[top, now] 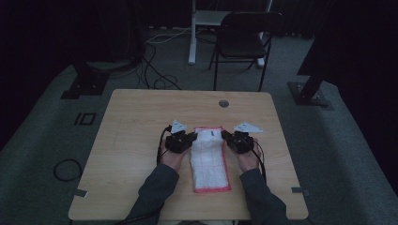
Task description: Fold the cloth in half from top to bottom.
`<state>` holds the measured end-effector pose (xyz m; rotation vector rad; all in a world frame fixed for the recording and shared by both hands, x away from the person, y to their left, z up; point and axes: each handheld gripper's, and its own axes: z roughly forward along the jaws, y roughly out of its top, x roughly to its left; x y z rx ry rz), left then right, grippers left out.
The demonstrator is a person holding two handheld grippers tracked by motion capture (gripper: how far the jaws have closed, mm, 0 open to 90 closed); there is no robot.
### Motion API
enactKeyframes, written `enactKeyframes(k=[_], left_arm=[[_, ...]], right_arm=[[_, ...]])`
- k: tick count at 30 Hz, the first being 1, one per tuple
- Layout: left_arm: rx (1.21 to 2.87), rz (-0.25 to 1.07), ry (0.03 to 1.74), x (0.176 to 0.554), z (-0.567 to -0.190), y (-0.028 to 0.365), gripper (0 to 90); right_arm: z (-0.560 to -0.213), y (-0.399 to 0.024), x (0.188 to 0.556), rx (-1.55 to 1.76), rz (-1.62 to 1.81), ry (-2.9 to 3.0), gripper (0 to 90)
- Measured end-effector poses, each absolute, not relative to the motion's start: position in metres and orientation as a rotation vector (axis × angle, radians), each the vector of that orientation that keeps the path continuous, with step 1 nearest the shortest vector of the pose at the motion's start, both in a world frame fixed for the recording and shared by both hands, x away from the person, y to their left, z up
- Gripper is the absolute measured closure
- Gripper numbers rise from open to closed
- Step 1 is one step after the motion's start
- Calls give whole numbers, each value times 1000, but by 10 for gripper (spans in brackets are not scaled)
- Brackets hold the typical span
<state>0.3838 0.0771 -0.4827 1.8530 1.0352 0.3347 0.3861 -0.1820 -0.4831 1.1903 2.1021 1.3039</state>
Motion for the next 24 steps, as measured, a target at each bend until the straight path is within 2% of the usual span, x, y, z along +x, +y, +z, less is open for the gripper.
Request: enactKeyframes(k=[24], left_arm=[[1864, 280, 962, 330, -485, 78, 853]], right_arm=[[-487, -194, 332, 1126, 1358, 2146, 875]])
